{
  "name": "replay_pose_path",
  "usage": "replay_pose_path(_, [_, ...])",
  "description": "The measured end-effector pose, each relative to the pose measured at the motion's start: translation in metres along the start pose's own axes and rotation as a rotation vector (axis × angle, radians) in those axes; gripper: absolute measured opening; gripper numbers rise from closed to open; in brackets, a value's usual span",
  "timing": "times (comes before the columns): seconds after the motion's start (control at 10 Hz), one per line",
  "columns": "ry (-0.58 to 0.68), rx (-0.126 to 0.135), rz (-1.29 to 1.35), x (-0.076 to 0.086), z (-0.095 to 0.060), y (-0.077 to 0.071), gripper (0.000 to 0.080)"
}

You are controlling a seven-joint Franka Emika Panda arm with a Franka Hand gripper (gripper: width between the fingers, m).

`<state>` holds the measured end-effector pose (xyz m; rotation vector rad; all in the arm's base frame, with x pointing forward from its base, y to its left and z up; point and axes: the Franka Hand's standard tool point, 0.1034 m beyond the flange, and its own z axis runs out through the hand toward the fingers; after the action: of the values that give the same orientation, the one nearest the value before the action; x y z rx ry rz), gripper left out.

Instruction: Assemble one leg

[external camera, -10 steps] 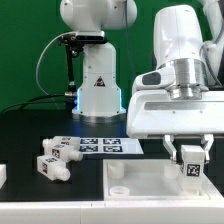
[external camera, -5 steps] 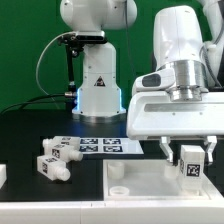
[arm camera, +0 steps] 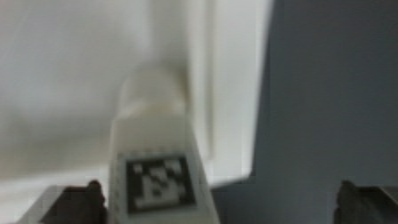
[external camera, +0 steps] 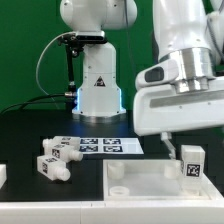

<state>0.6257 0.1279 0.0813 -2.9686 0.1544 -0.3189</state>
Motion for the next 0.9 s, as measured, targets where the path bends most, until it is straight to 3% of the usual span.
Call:
replay_pose_path(0.1, [-0.055,-0.021,-0.022,0.004,-0.002,0.01,0.0649])
replay_pose_path(0.3, [-0.23,-0.073,-0.08,-0.002,-0.009,0.035,0.0649])
replay_pose_path(0.4, [-0.24,-0.086,-0.059,0.005,-0.01,0.039,0.0649])
replay_pose_path(0.6, [-0.234,-0.088,-0.011,0.005,-0.009,0.026,0.0649])
replay_pose_path(0.9, [-0.212,-0.089,0.028,0.015,-0.009,0.028,0.0649])
